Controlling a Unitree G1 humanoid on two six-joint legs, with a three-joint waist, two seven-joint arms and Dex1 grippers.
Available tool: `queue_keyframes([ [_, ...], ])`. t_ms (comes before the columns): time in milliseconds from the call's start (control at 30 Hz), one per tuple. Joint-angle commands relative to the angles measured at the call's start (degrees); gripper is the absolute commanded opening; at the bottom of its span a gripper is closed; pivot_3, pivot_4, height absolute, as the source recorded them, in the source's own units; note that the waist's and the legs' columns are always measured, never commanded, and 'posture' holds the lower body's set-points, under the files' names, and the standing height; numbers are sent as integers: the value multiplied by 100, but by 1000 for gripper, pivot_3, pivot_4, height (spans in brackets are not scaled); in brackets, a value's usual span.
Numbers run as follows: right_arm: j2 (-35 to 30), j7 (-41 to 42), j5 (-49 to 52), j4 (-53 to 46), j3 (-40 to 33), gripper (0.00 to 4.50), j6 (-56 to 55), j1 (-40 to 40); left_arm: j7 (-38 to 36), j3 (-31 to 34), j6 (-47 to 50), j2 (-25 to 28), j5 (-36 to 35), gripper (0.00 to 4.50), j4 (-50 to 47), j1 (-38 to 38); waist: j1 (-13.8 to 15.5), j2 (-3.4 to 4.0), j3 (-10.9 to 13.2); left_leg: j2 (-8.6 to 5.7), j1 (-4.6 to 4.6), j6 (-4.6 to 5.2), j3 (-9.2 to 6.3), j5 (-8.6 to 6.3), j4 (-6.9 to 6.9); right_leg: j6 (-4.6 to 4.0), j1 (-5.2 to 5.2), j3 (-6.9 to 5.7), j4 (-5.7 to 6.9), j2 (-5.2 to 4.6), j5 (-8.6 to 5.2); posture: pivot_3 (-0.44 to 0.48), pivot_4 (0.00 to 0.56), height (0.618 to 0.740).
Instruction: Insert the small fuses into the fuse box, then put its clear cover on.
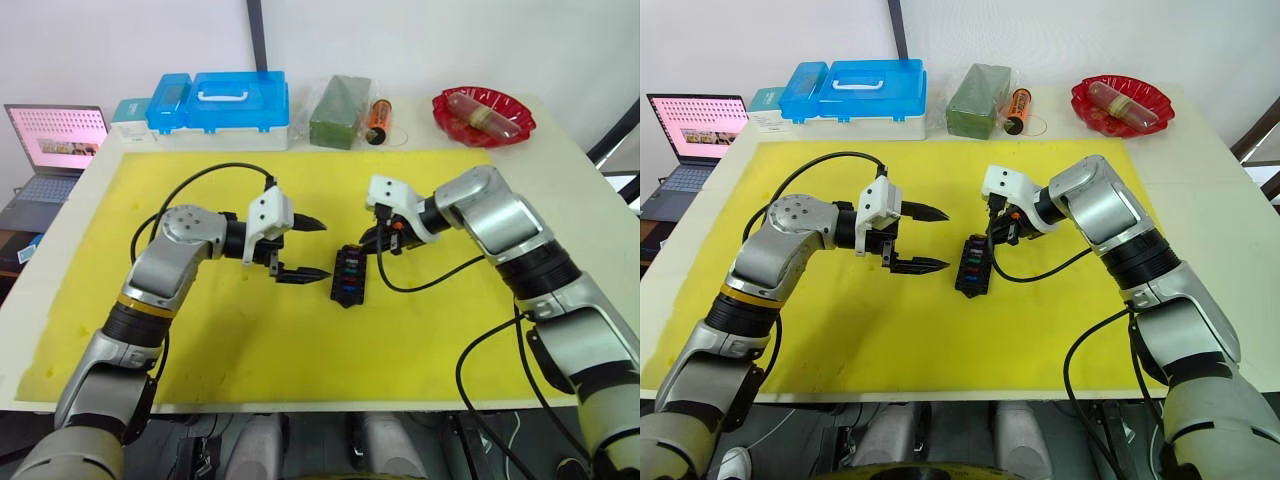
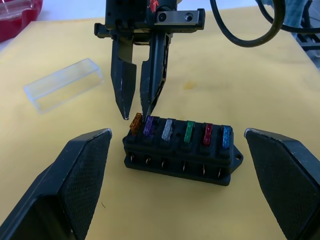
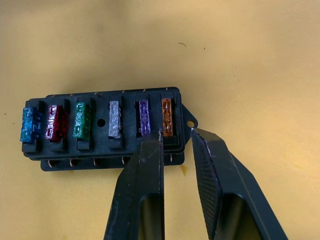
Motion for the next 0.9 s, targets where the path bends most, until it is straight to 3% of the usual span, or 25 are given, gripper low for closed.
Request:
queue_keyframes([
  [33,-9,21,81,-174,-182,983,-19,-96,-5,51,-92,-7,-12,4500,-138,-66,0,0,0,0,0,0,0,0,0,0,0,0,0,0,0,0,150,740],
  [433,-293,126,286,-482,-450,983,117,-159,-12,60,-135,-8,13,4500,-64,-94,5,0,0,0,0,0,0,0,0,0,0,0,-1,0,0,0,150,740],
  [667,-130,-308,700,-884,-1062,983,246,137,-16,75,-138,17,7,4500,-68,-92,3,0,0,0,0,0,-1,0,-1,0,-1,0,0,0,0,0,150,740],
  [800,297,-1023,953,-1095,-1604,129,276,597,-2,83,-126,23,6,4500,-86,-83,4,-2,-1,0,0,0,-1,0,-1,0,-1,1,1,0,0,0,150,740],
  [900,619,-1434,1246,-1460,-1999,57,254,1096,16,88,-103,25,-2,4500,-113,-74,14,-2,-1,0,0,0,-1,0,-1,0,-1,1,2,0,0,0,150,740],
])
